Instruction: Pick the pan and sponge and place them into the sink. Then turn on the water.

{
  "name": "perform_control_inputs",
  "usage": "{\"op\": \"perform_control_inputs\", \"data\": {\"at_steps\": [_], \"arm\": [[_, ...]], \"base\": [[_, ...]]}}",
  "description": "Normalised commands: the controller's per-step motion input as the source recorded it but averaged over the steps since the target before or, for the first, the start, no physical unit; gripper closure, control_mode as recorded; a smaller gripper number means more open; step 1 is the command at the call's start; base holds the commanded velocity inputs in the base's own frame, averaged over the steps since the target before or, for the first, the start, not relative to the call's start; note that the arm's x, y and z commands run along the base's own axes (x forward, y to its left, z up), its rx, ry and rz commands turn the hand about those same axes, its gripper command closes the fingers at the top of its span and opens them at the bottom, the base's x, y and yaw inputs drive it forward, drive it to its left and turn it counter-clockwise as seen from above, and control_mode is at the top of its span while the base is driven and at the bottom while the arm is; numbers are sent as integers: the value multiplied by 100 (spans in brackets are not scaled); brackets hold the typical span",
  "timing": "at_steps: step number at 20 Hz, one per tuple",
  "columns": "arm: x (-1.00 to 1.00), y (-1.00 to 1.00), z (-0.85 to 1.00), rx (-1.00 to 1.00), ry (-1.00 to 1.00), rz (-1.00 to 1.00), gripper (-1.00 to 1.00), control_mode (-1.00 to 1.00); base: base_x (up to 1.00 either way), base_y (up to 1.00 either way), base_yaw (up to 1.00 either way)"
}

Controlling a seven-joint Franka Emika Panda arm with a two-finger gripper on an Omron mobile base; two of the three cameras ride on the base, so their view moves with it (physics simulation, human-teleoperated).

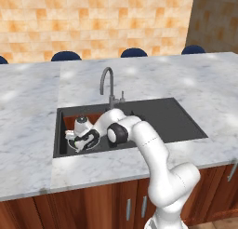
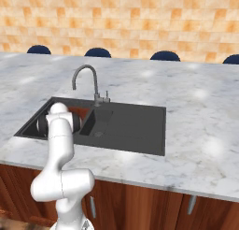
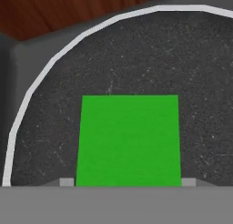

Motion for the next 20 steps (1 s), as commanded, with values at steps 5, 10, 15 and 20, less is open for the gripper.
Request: {"op": "perform_control_inputs", "data": {"at_steps": [5, 10, 15, 20], "arm": [[37, 12, -37, 0, 3, 0, -100, -100], [19, 4, -29, 0, 2, 0, -100, -100], [2, 1, -14, 0, 0, 0, -100, -100], [-5, 0, -3, 0, -1, -1, -100, -100]], "base": [[0, 0, 0], [0, 0, 0], [0, 0, 0], [0, 0, 0]]}}
